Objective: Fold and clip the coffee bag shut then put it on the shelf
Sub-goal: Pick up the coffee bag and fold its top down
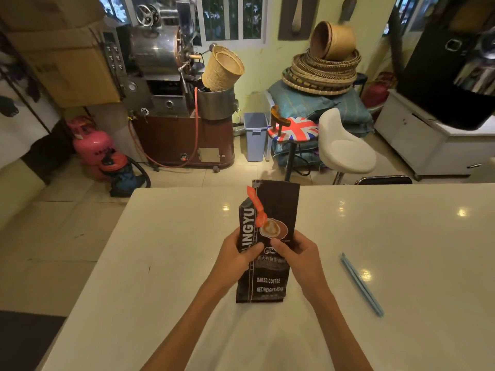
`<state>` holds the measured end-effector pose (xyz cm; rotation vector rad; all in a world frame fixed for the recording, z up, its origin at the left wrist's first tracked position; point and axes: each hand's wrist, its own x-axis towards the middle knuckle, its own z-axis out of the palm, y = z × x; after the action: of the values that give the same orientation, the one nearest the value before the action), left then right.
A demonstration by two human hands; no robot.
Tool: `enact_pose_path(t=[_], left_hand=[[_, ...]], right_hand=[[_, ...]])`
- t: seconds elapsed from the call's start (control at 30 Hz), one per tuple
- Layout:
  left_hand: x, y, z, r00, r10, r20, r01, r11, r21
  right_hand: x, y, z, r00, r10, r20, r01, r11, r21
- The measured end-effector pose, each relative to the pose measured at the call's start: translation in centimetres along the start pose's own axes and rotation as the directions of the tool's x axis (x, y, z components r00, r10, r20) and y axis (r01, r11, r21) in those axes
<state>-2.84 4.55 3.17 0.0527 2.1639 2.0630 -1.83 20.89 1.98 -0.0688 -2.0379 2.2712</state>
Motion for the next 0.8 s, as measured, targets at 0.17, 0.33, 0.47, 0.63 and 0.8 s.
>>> enact_pose_path(t=[0.17, 0.33, 0.47, 0.63, 0.8], left_hand=[[-0.1, 1.2, 0.0, 1.000, 0.022, -0.004, -0.022, 0.999, 0.027], [-1.3, 1.5, 2.5, 0.975, 0.188, -0.117, -0.179, 0.981, 0.080], [-3.1, -0.5, 4.4, 0.995, 0.078, -0.057, -0.072, 0.993, 0.098], [-3.2, -1.1, 3.4, 0.993, 0.102, -0.064, -0.096, 0.992, 0.087], [-3.7, -1.7, 3.7, 0.998, 0.069, -0.011, -0.068, 0.996, 0.056]], right_hand=[[0.1, -0.4, -0.1, 0.993, -0.010, -0.116, 0.009, 1.000, -0.011], [-0.6, 0.0, 1.1, 0.949, -0.090, -0.303, 0.087, 0.996, -0.024], [0.3, -0.8, 0.2, 0.892, -0.041, -0.450, 0.106, 0.987, 0.120], [0.8, -1.9, -0.9, 0.990, -0.002, -0.144, 0.018, 0.994, 0.107], [1.9, -2.1, -1.1, 0.909, -0.046, -0.413, 0.054, 0.998, 0.008]])
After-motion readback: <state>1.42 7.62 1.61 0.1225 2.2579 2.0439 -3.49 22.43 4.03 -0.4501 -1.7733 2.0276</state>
